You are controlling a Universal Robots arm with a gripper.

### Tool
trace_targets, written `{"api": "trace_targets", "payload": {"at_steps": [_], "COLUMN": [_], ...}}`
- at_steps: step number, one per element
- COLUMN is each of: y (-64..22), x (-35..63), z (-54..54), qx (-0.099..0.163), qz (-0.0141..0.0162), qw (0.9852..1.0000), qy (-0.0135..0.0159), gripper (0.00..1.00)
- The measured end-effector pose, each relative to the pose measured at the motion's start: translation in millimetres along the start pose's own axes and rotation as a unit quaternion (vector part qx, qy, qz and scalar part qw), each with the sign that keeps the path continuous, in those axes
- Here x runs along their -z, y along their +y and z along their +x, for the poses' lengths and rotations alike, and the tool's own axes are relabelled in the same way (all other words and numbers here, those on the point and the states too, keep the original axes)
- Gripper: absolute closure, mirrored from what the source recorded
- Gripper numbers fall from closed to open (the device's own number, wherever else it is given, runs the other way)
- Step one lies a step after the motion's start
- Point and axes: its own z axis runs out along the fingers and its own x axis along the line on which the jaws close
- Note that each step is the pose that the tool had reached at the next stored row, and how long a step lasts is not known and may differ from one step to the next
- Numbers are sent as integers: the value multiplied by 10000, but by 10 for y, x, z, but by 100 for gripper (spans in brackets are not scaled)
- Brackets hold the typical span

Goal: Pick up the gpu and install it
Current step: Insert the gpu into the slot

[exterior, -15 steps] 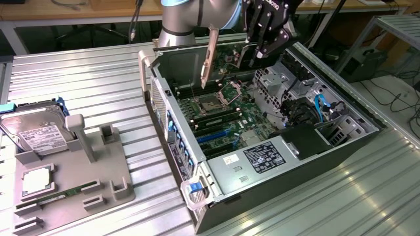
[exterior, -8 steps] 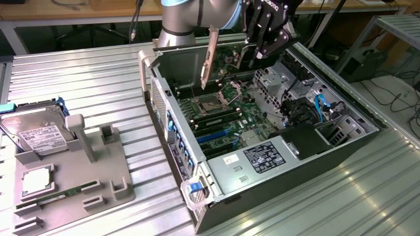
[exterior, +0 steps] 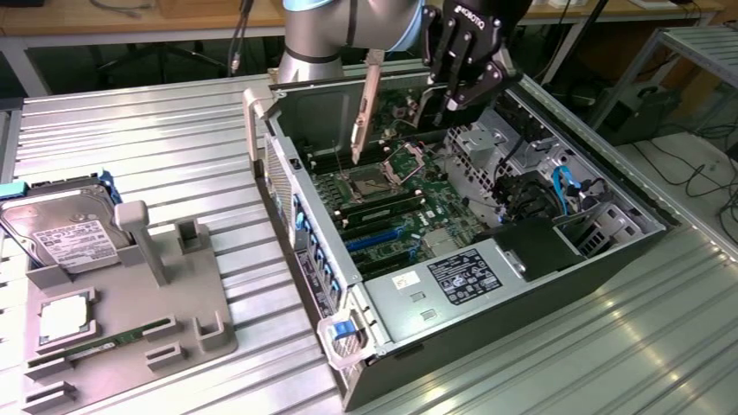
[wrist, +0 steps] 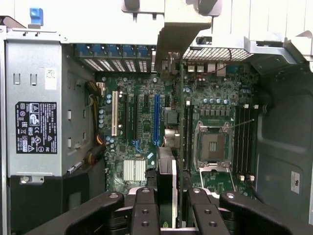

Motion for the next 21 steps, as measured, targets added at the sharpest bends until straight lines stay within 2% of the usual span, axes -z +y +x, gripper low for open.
{"api": "trace_targets", "payload": {"at_steps": [11, 13, 14, 15, 21], "y": [-3, 16, 18, 19, 23], "x": [-119, -136, -138, -141, -153], "z": [4, 1, 1, 6, 24], "qx": [8, 6, 5, 6, 10], "qz": [0, 3, 7, 12, 26], "qw": [10000, 10000, 10000, 10000, 10000], "qy": [-1, 24, 49, 56, 59], "gripper": [73, 73, 73, 73, 73]}}
